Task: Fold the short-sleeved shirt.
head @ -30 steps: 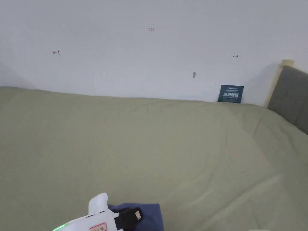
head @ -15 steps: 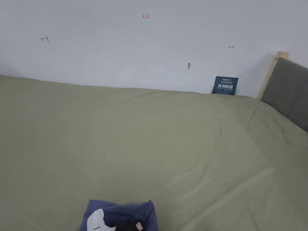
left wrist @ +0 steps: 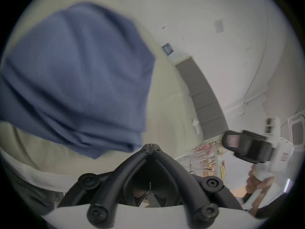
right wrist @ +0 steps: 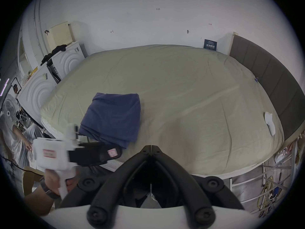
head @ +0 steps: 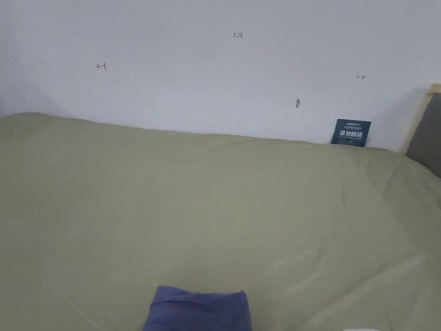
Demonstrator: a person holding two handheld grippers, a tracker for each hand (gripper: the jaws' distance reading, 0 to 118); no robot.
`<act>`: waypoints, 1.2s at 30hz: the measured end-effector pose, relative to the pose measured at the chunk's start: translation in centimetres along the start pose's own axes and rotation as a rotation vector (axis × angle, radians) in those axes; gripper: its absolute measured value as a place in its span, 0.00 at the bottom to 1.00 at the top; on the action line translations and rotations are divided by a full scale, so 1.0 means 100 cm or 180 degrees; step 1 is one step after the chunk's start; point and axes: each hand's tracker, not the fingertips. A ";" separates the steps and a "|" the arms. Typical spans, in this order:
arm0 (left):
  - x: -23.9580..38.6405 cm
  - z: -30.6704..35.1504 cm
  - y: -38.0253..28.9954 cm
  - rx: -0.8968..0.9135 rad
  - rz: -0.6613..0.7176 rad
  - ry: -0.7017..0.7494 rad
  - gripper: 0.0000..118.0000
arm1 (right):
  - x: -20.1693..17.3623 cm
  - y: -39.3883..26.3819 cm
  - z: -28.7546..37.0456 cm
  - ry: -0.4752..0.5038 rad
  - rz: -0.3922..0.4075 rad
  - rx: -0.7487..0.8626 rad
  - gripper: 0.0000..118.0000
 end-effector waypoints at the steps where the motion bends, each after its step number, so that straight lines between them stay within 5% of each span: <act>1: 0.005 0.011 0.007 0.0100 -0.0068 -0.0029 0.00 | 0.001 0.003 -0.004 0.0050 -0.0004 0.0016 0.01; 5: 0.020 0.060 0.042 0.0575 -0.0410 0.0395 0.00 | 0.003 0.022 -0.030 0.0231 0.0017 0.0013 0.01; 11: 0.006 0.110 0.076 0.1058 -0.0422 0.0982 0.00 | -0.007 0.055 -0.082 0.0972 -0.0149 -0.0096 0.01; 15: -0.004 0.129 0.080 0.1192 -0.0393 0.1424 0.00 | -0.021 0.066 -0.110 0.1038 0.0004 -0.0120 0.01; 19: -0.012 0.140 0.078 0.1185 -0.0250 0.1582 0.00 | -0.024 0.070 -0.139 0.1116 -0.0112 -0.0294 0.01; 24: -0.030 0.145 0.077 0.1227 0.0200 0.1510 0.00 | -0.013 0.055 -0.199 0.2152 -0.0822 -0.0856 0.01; 27: -0.033 0.143 0.076 0.1183 0.0197 0.1553 0.00 | -0.004 0.032 -0.228 0.2167 -0.1037 -0.1055 0.01; 31: -0.036 0.139 0.078 0.1117 0.0219 0.1560 0.00 | 0.027 0.008 -0.248 0.2700 -0.1957 -0.1057 0.01; 34: -0.044 0.133 0.081 0.1019 0.0403 0.1414 0.00 | 0.027 0.004 -0.245 0.2719 -0.1818 -0.0956 0.01; 36: -0.050 0.124 0.084 0.0889 0.0532 0.1245 0.16 | 0.024 0.008 -0.243 0.2673 -0.1746 -0.0952 0.01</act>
